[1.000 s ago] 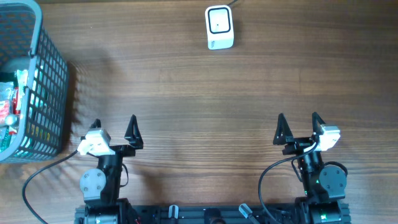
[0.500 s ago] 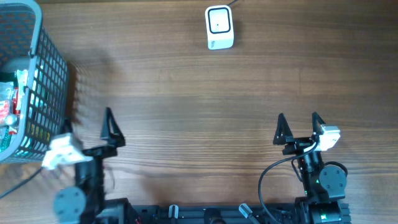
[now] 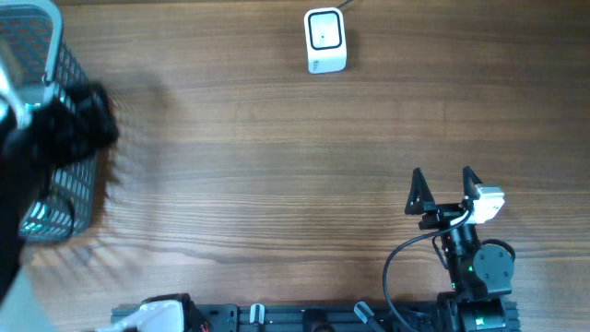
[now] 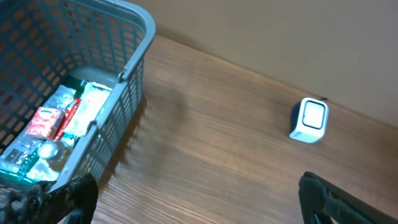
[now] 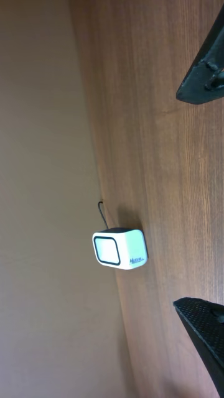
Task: Scan the item barcode
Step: 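Reach the left gripper into the basket and grasp the yellow juice bottle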
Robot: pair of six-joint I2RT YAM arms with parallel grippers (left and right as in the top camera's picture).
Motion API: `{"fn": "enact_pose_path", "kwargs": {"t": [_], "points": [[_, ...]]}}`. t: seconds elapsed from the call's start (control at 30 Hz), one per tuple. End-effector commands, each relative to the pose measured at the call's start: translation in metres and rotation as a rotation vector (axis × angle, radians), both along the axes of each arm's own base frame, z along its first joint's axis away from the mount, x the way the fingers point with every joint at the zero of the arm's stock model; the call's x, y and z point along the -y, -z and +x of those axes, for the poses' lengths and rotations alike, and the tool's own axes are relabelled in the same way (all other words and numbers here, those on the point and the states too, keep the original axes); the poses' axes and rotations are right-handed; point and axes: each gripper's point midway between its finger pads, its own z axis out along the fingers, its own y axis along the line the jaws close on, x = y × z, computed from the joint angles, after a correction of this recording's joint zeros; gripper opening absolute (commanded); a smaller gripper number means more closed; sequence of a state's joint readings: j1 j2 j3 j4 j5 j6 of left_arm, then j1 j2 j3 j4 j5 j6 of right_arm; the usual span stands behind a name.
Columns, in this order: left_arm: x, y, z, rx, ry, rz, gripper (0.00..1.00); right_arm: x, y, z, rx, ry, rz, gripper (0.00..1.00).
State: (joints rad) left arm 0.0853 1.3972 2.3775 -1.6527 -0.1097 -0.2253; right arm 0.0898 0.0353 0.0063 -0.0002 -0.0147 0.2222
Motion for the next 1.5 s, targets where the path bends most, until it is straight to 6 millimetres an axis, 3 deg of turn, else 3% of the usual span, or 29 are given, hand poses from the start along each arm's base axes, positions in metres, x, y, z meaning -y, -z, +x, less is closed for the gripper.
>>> {"fn": "enact_pose_path", "kwargs": {"t": [0.0, 0.17, 0.3, 0.43, 0.6, 0.7, 0.9, 1.27, 1.47], "points": [[-0.059, 0.01, 0.01, -0.035, -0.395, 0.03, 0.99, 0.002, -0.002, 0.0, 0.01, 0.01, -0.01, 1.0], [-0.122, 0.046, 0.02, -0.176, -0.615, 0.039, 0.99, 0.002, -0.002, 0.0, 0.01, 0.01, -0.009, 1.0], [-0.167, 0.071, 0.012, -0.244, -0.73, -0.052, 0.98, 0.002, -0.002, 0.0, 0.01, 0.01, -0.01, 1.0], [-0.184, 0.096, 0.0, -0.297, -0.771, -0.17, 0.99, 0.002, -0.002, 0.0, 0.01, 0.01, -0.01, 1.0], [-0.213, 0.151, -0.023, -0.431, -0.866, -0.26, 1.0, 0.002, -0.002, 0.0, 0.01, 0.01, -0.01, 1.0], [-0.217, 0.188, -0.008, -0.465, -0.748, -0.32, 0.98, 0.002, -0.002, 0.0, 0.01, 0.01, -0.01, 1.0], [-0.231, 0.254, 0.004, -0.545, -0.629, -0.263, 0.97, 0.002, -0.002, 0.0, 0.01, 0.01, -0.01, 1.0], [-0.233, 0.323, 0.006, -0.621, -0.6, -0.284, 0.95, 0.002, -0.002, 0.0, 0.01, 0.01, -0.01, 1.0], [-0.233, 0.346, 0.006, -0.637, -0.598, -0.293, 0.76, 0.002, -0.002, 0.0, 0.01, 0.01, -0.01, 1.0]]}}
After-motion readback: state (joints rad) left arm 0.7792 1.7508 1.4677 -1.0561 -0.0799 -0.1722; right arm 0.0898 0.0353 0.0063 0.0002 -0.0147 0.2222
